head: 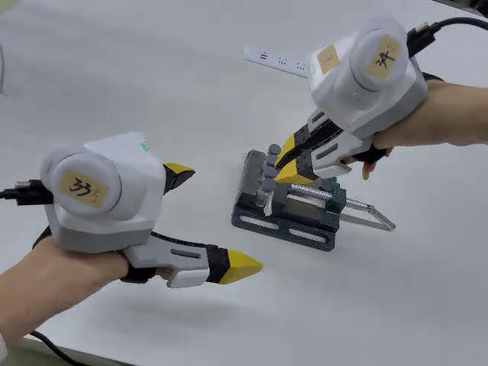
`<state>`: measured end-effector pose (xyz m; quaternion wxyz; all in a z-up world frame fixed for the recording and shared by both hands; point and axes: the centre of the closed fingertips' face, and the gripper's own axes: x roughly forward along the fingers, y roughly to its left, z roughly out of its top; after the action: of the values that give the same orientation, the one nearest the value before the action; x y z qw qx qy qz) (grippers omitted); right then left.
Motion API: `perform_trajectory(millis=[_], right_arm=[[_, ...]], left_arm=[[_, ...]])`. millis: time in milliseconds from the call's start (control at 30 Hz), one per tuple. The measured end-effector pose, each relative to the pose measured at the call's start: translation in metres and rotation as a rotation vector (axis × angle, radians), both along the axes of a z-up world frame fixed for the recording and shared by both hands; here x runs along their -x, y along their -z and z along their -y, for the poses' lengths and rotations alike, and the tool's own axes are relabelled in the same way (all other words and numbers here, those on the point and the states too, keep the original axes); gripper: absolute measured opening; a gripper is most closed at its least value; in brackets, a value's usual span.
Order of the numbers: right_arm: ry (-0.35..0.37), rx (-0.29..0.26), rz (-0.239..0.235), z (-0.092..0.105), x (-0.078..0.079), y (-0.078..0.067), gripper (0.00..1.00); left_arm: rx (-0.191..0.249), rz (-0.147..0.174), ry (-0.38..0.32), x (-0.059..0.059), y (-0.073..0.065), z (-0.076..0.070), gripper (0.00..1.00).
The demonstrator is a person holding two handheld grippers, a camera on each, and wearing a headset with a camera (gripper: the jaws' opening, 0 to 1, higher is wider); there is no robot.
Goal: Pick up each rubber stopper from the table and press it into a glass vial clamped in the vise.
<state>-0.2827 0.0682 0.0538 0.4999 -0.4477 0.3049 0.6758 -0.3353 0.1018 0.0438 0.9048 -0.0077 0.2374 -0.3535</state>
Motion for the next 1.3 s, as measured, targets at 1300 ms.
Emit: perform_trajectory(millis=[1300], right_arm=[[-0.084, 0.177, -0.026, 0.003, 0.003, 0.025, 0.00]], left_arm=[[0.029, -0.032, -0.012, -0.002, 0.012, 0.003, 0.92]])
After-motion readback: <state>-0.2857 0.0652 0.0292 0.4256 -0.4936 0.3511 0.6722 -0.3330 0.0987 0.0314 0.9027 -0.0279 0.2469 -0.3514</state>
